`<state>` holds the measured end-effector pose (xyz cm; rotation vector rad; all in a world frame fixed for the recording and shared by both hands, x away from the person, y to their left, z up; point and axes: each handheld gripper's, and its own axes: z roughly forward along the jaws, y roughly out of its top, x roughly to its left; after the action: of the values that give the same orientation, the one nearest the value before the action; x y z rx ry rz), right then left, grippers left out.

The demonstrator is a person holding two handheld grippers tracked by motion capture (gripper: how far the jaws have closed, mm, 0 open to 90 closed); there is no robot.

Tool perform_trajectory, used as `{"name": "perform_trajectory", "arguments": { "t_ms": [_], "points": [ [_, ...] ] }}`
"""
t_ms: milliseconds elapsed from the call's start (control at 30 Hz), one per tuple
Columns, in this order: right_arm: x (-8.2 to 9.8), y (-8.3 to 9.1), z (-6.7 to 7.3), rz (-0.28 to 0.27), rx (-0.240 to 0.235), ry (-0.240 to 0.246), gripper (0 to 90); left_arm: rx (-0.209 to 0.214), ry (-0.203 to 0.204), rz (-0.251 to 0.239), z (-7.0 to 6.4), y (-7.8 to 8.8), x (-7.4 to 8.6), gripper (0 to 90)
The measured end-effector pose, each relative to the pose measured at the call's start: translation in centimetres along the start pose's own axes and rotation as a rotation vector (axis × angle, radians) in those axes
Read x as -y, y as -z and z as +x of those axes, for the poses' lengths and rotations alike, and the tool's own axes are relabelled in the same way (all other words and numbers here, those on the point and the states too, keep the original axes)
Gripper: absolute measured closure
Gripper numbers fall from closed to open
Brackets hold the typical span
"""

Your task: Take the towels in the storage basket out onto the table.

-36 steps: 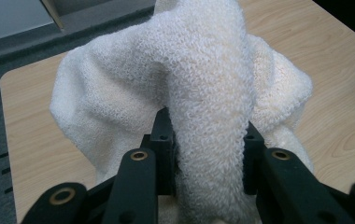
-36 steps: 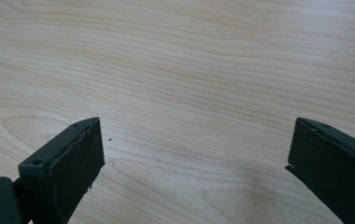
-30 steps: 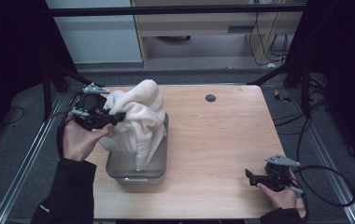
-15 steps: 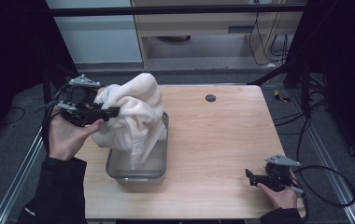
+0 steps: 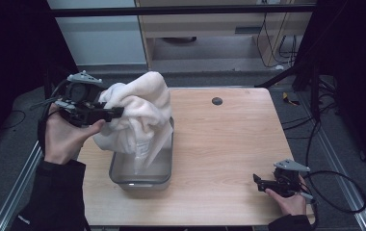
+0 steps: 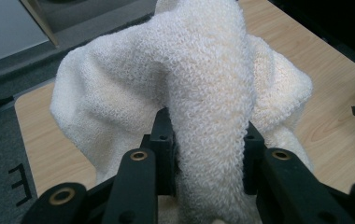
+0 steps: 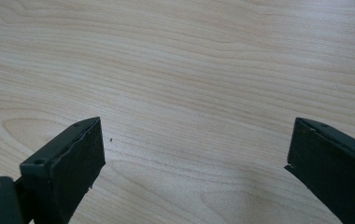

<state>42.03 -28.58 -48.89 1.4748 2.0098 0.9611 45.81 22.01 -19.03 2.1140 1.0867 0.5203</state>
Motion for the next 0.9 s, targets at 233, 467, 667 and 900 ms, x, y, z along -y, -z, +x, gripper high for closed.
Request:
{"name": "perform_trajectory", "arguments": {
  "t_ms": [233, 467, 667, 900],
  "points": [
    [0.0, 0.2, -0.1, -0.012, -0.005, 0.004, 6.0, 0.026, -0.023, -0.009, -1.2, 0.0, -0.9, 67.3],
    [0.0, 0.3, 0.0, -0.019, -0.002, 0.004, 8.1, 0.044, -0.042, -0.002, -2.5, -0.7, -1.7, 67.2],
    [0.0, 0.5, -0.2, -0.029, 0.001, 0.007, 9.0, 0.059, -0.076, 0.000, -4.1, -1.3, -2.8, 67.2],
    [0.0, 0.6, -0.2, -0.029, 0.004, 0.008, 9.1, 0.089, -0.120, 0.003, -6.4, -2.0, -4.0, 67.2]
  ]
}}
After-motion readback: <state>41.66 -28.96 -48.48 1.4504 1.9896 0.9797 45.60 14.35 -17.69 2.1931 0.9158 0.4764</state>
